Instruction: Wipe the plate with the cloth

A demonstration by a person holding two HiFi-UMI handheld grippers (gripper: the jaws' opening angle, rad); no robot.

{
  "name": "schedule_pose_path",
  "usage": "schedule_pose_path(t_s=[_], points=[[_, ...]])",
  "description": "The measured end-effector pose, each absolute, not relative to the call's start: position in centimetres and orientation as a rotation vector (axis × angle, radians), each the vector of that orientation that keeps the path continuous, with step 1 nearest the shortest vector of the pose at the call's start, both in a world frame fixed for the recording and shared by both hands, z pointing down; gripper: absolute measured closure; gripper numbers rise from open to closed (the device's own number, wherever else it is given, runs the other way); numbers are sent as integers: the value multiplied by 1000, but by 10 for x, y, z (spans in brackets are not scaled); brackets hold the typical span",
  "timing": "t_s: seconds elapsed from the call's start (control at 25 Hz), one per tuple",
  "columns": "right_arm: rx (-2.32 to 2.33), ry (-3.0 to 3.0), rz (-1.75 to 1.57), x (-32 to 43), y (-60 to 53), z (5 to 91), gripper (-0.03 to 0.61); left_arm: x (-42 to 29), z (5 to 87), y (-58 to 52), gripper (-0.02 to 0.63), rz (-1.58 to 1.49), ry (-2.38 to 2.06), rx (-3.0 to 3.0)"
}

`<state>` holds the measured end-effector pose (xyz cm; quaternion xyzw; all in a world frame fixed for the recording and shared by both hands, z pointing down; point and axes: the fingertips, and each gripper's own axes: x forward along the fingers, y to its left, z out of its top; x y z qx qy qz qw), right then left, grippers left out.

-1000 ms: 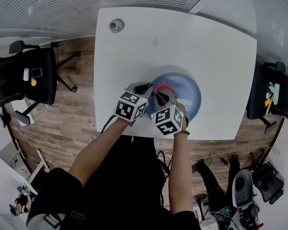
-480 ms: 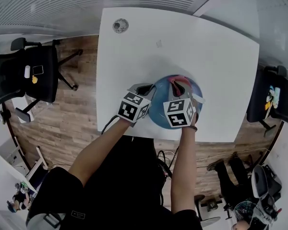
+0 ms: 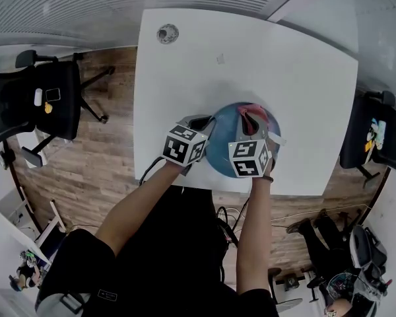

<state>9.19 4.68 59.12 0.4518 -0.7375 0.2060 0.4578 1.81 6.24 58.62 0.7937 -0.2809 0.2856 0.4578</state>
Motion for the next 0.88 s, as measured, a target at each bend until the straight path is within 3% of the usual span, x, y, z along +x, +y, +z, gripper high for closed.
schedule_pose_path(t_s=[0.88], points=[[729,-1929,430,27,184,595,565,17,587,62,597,665,-722,1955]])
